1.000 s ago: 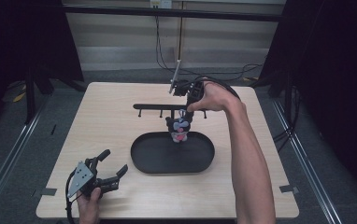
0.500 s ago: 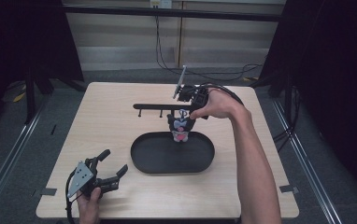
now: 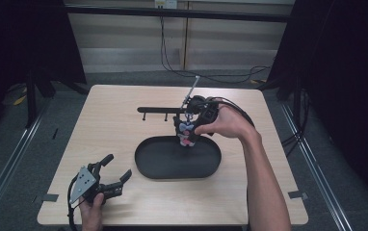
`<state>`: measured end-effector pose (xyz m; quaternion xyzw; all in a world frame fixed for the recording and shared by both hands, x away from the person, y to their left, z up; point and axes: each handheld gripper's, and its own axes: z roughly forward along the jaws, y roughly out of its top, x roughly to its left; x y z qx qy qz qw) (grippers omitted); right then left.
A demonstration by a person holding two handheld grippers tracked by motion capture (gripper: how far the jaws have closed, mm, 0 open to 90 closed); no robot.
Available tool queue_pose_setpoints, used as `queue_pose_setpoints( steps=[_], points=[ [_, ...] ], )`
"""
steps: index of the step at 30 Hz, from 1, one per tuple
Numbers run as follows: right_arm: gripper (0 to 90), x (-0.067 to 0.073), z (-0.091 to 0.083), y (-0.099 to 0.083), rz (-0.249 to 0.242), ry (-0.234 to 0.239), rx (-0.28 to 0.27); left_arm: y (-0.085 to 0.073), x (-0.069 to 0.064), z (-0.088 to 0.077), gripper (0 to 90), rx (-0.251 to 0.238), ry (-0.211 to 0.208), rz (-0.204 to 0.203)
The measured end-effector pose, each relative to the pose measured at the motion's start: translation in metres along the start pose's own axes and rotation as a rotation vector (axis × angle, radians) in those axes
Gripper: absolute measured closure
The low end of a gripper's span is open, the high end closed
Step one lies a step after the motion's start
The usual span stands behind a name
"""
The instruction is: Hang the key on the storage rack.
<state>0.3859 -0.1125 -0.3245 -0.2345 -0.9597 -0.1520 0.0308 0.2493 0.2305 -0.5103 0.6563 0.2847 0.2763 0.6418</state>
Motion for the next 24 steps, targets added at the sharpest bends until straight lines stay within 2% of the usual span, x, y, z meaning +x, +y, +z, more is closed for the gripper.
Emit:
queue_pose_setpoints(
  steps=[6, 8, 9, 12, 14, 16, 17, 18, 19, 20, 21, 24],
  points=[
    [56.4, 0.009, 0.006, -0.01, 0.028, 0.01, -0.03, 0.0, 0.0, 0.0, 15.3, 0.0, 0.001, 0.0],
    [55.9, 0.014, 0.009, -0.016, 0.036, 0.015, -0.068, 0.0, 0.0, 0.0, 15.3, 0.0, 0.001, 0.0],
    [55.9, 0.014, 0.009, -0.016, 0.036, 0.015, -0.068, 0.0, 0.0, 0.0, 15.3, 0.0, 0.001, 0.0],
    [52.7, 0.02, 0.013, -0.024, 0.045, -0.004, -0.101, 0.0, 0.0, 0.0, 15.3, 0.0, 0.001, 0.0],
    [49.5, 0.027, 0.017, -0.032, 0.047, -0.016, -0.157, 0.0, 0.0, 0.0, 15.3, 0.0, 0.001, 0.0],
    [46.4, 0.032, 0.019, -0.037, 0.046, -0.022, -0.19, 0.0, 0.0, 0.0, 15.3, -0.001, 0.001, 0.0],
    [46.4, 0.032, 0.019, -0.037, 0.046, -0.022, -0.19, 0.0, 0.0, 0.0, 15.3, -0.001, 0.001, 0.0],
    [42.4, 0.037, 0.023, -0.044, 0.038, -0.018, -0.247, 0.0, 0.0, 0.0, 15.3, 0.0, 0.001, 0.0],
    [42.4, 0.037, 0.023, -0.044, 0.038, -0.018, -0.247, 0.0, 0.0, 0.0, 15.3, 0.0, 0.001, -0.001],
    [39.6, 0.041, 0.026, -0.05, 0.037, -0.014, -0.289, 0.0, 0.0, 0.0, 15.3, 0.0, 0.002, 0.0],
    [39.6, 0.041, 0.026, -0.05, 0.037, -0.014, -0.289, 0.0, 0.0, 0.0, 15.3, 0.0, 0.002, -0.001],
    [32.5, 0.044, 0.035, -0.062, 0.065, -0.037, -0.354, 0.0, 0.0, 0.0, 15.3, 0.001, 0.002, -0.001]
  ],
)
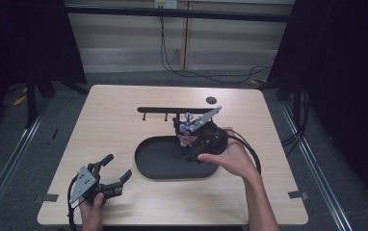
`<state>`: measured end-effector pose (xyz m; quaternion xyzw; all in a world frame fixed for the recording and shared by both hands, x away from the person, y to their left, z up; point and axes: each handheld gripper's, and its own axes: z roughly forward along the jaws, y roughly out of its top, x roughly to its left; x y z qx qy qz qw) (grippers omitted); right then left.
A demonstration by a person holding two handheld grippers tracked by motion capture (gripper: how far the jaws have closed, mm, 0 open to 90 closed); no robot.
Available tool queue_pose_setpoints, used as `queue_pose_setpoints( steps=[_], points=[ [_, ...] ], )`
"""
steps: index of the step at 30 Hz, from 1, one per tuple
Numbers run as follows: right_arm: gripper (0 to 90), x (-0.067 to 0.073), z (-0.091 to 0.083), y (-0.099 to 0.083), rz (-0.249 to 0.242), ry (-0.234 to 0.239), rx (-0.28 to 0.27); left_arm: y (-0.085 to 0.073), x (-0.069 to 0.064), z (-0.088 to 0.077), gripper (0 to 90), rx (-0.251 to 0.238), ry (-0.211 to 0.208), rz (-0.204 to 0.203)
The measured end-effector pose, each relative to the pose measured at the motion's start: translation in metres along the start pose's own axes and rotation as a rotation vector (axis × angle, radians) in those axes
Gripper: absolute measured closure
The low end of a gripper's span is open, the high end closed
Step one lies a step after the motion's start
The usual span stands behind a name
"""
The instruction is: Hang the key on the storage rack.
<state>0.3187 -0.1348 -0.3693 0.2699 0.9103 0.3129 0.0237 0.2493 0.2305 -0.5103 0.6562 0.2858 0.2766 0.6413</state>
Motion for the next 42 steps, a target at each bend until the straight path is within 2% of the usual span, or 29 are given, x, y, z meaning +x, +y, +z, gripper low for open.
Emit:
queue_pose_setpoints(
  steps=[2, 5, 7, 8, 9, 11, 15, 17, 18, 19, 21, 22, 23, 25, 27, 29, 30, 31, 32, 33, 34, 35, 36, 40, 41, 42],
  points=[
    [29.6, 0.001, 0.003, -0.008, 0.03, -0.011, -0.016, 0.0, 0.0, 0.0, 15.3, -0.001, 0.0, 0.0],
    [26.2, 0.004, 0.009, -0.024, 0.042, -0.03, -0.072, 0.0, 0.0, 0.0, 15.3, 0.0, 0.001, -0.003],
    [22.7, 0.006, 0.012, -0.033, 0.049, -0.044, -0.125, 0.0, 0.0, 0.0, 15.3, 0.0, -0.001, -0.002],
    [21.1, 0.009, 0.017, -0.042, 0.038, -0.063, -0.201, 0.0, 0.0, 0.0, 15.3, -0.001, -0.001, -0.003],
    [21.1, 0.009, 0.017, -0.042, 0.038, -0.063, -0.201, 0.0, 0.0, 0.0, 15.3, 0.0, -0.001, -0.002],
    [14.6, 0.01, 0.02, -0.05, 0.049, -0.068, -0.253, 0.0, 0.0, 0.0, 15.3, -0.001, 0.001, -0.003],
    [14.3, 0.013, 0.03, -0.066, 0.082, -0.115, -0.324, 0.0, 0.0, 0.0, 15.3, 0.0, 0.001, -0.003],
    [14.2, 0.016, 0.035, -0.075, 0.092, -0.167, -0.359, 0.0, 0.0, 0.0, 15.3, 0.0, 0.003, -0.003],
    [14.3, 0.02, 0.041, -0.085, 0.093, -0.252, -0.395, 0.0, 0.0, 0.0, 15.3, -0.001, 0.001, -0.003],
    [14.3, 0.02, 0.041, -0.085, 0.093, -0.252, -0.395, 0.0, 0.0, 0.0, 15.3, -0.001, 0.001, -0.003],
    [14.3, 0.024, 0.047, -0.094, 0.092, -0.311, -0.435, 0.0, 0.0, 0.0, 15.3, 0.0, 0.001, -0.003],
    [14.1, 0.027, 0.051, -0.103, 0.113, -0.352, -0.498, 0.0, 0.0, 0.0, 15.3, 0.0, 0.004, 0.0],
    [14.1, 0.027, 0.051, -0.103, 0.113, -0.352, -0.498, 0.0, 0.0, 0.0, 15.3, 0.0, 0.004, 0.0],
    [14.0, 0.034, 0.059, -0.112, 0.156, -0.42, -0.578, 0.0, 0.0, 0.0, 15.3, -0.002, 0.004, -0.001],
    [14.2, 0.038, 0.065, -0.117, 0.156, -0.5, -0.615, 0.0, 0.0, 0.0, 15.3, 0.0, 0.005, 0.0],
    [14.1, 0.04, 0.07, -0.123, 0.173, -0.538, -0.667, 0.0, 0.0, 0.0, 15.3, -0.001, 0.005, 0.0],
    [14.0, 0.042, 0.074, -0.128, 0.176, -0.561, -0.715, 0.0, 0.0, 0.0, 15.3, -0.002, 0.004, -0.001],
    [14.0, 0.042, 0.074, -0.128, 0.176, -0.561, -0.715, 0.0, 0.0, 0.0, 15.3, -0.002, 0.004, -0.001],
    [13.8, 0.044, 0.076, -0.131, 0.164, -0.585, -0.766, 0.0, 0.0, 0.0, 15.3, -0.002, 0.004, -0.001],
    [13.8, 0.044, 0.076, -0.131, 0.164, -0.585, -0.766, 0.0, 0.0, 0.0, 15.3, -0.001, 0.004, -0.001],
    [13.8, 0.046, 0.078, -0.132, 0.155, -0.605, -0.779, 0.0, 0.0, 0.0, 15.3, -0.002, 0.005, -0.001],
    [13.9, 0.047, 0.08, -0.133, 0.157, -0.6, -0.795, 0.0, 0.0, 0.0, 15.3, -0.002, 0.005, -0.002],
    [13.1, 0.051, 0.083, -0.135, 0.149, -0.598, -0.837, 0.0, 0.0, 0.0, 15.3, -0.001, 0.005, 0.0],
    [13.6, 0.055, 0.083, -0.137, 0.13, -0.609, -0.853, 0.0, 0.0, 0.0, 15.3, 0.0, 0.002, -0.004],
    [13.6, 0.055, 0.082, -0.139, 0.134, -0.602, -0.877, 0.0, 0.0, 0.0, 15.3, -0.002, 0.004, -0.002],
    [13.6, 0.054, 0.08, -0.146, 0.171, -0.604, -0.951, 0.0, 0.0, 0.0, 15.3, 0.0, 0.009, -0.004]
  ],
)
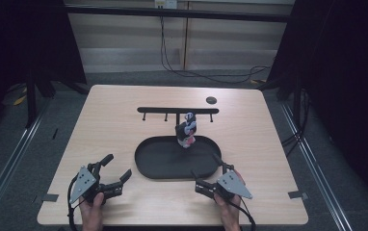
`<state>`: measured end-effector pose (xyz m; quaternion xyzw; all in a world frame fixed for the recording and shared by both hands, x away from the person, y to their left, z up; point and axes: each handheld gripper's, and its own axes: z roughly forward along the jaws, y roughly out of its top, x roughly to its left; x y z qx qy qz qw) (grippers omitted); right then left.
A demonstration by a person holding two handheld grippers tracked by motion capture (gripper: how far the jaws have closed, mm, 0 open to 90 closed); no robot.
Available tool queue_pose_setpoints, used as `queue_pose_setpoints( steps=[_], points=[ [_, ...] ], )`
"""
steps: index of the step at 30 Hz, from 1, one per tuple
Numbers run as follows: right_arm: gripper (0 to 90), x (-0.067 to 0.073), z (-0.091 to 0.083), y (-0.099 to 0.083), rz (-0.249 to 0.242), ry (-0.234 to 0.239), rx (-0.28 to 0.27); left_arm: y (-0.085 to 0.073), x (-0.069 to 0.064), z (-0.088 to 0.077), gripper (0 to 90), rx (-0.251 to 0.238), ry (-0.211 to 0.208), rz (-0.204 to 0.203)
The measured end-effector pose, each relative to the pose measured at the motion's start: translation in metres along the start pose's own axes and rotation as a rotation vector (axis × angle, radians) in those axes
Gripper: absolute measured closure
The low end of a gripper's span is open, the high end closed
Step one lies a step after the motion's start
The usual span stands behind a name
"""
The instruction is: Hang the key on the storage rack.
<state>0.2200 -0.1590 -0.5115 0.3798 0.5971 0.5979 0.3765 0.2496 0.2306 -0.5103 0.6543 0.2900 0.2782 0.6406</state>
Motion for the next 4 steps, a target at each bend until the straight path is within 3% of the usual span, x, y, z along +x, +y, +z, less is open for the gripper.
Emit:
queue_pose_setpoints(
  steps=[1, 2, 4],
  points=[
    [13.6, 0.0, 0.0, 0.0, 0.0, 0.0, 0.0, 0.0, 0.0, 0.0, 15.3, 0.0, 0.0, 0.0],
    [13.6, -0.0038, -0.0035, -0.0007, 0.027, -0.005, -0.034, 0.0003, 0.0003, 0.0001, 15.3, 0.003, 0.004, 0.004],
    [13.7, -0.003, -0.0026, -0.0003, 0.01, 0.003, -0.014, 0.0005, 0.0011, 0.001, 15.4, 0.007, 0.004, 0.008]
  ],
)
